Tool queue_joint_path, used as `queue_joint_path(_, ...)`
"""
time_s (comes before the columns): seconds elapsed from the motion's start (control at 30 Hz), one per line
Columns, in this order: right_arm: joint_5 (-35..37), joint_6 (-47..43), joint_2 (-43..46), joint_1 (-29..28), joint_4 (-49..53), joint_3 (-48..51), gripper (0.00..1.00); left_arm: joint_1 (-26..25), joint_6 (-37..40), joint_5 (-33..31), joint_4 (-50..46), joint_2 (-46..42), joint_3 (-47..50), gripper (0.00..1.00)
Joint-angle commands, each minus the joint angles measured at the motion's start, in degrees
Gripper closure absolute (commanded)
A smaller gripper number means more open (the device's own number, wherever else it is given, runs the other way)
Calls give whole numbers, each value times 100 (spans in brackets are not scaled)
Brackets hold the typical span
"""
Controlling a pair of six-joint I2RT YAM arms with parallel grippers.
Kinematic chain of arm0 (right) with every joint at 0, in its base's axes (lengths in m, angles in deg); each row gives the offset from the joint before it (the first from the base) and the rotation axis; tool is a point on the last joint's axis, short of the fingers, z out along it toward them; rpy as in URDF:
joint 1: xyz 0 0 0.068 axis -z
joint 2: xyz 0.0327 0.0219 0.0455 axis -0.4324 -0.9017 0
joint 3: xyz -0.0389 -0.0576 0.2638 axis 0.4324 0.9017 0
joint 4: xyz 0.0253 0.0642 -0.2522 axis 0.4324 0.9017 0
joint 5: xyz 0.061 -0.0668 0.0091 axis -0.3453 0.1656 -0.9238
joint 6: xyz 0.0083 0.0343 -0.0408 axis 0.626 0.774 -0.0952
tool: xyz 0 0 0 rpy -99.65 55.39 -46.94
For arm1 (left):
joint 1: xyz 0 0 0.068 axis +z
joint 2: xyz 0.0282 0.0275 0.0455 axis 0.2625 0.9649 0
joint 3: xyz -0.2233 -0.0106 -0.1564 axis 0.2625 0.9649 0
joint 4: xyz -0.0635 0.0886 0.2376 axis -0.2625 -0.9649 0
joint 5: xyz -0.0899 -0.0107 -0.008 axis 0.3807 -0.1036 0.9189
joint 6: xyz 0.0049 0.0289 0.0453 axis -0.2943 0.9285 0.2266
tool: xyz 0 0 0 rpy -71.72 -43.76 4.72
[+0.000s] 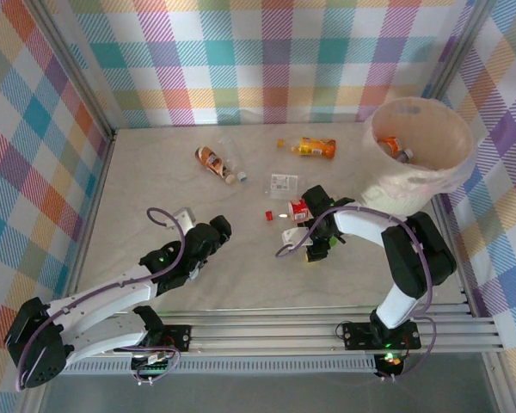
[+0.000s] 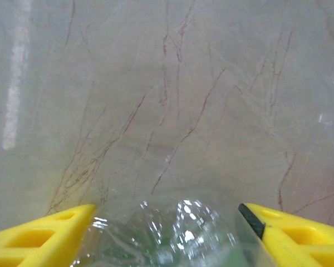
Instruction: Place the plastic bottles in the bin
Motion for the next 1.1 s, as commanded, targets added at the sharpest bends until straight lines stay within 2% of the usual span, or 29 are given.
queue_joint_path(0.0, 389, -326, 81, 21, -368, -11, 38, 74, 65, -81, -59, -133, 100, 0)
queue_joint_path(0.17, 355, -252, 274, 12, -557, 44, 43, 78, 61, -82, -3, -172, 120, 0)
queue_joint_path(0.4, 33, 220, 640, -36, -86, -382, 49, 84, 254, 3, 90, -121, -26, 0)
queue_joint_path(0.57, -1075, 1382, 1174, -32, 223, -1005, 51, 88, 436, 27, 104, -38, -221, 0)
queue_joint_path(0.73, -1756, 2326, 1438, -32, 243, -1588, 53, 86, 469, 80, 134, 90, -344, 0)
queue_joint_path(0.83, -1957, 2819, 1591, 11, 168, -1905, 54, 82, 466, 140, 171, 172, -372, 0)
queue_joint_path(1.07, -1794, 4169, 1945, 217, -180, -2518, 57, 82, 566, 269, 232, 399, -553, 0)
